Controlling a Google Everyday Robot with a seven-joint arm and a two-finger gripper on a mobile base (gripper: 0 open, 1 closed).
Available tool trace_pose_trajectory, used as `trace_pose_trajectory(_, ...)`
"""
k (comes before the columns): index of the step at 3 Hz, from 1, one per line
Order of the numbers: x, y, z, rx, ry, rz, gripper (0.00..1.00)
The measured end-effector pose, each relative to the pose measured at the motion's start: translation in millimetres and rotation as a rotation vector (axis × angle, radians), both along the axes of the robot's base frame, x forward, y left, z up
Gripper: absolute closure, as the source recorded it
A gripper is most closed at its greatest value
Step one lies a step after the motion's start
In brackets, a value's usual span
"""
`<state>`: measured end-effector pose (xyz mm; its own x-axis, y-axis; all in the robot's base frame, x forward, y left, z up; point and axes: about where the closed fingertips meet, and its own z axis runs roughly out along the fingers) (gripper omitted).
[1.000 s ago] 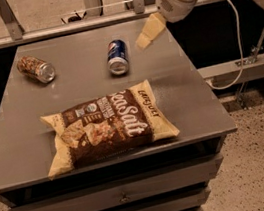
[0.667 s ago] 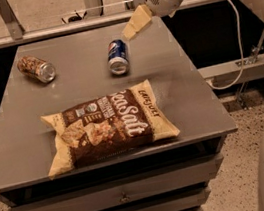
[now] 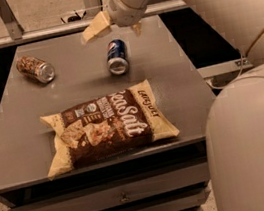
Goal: Place pepsi can upright
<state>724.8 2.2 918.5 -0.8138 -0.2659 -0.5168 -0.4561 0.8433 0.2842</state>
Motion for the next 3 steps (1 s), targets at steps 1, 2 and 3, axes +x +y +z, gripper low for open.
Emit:
trace_pose_trajectory(1,2,21,-17,-0.067,0.042,-0.044,0.0)
trace_pose_trajectory(2,9,22,-40,-0.157,0.091,-0.109,0.0)
trace_pose_trajectory(3,17,13,-57,-0.224,0.13,-0.17,0.0)
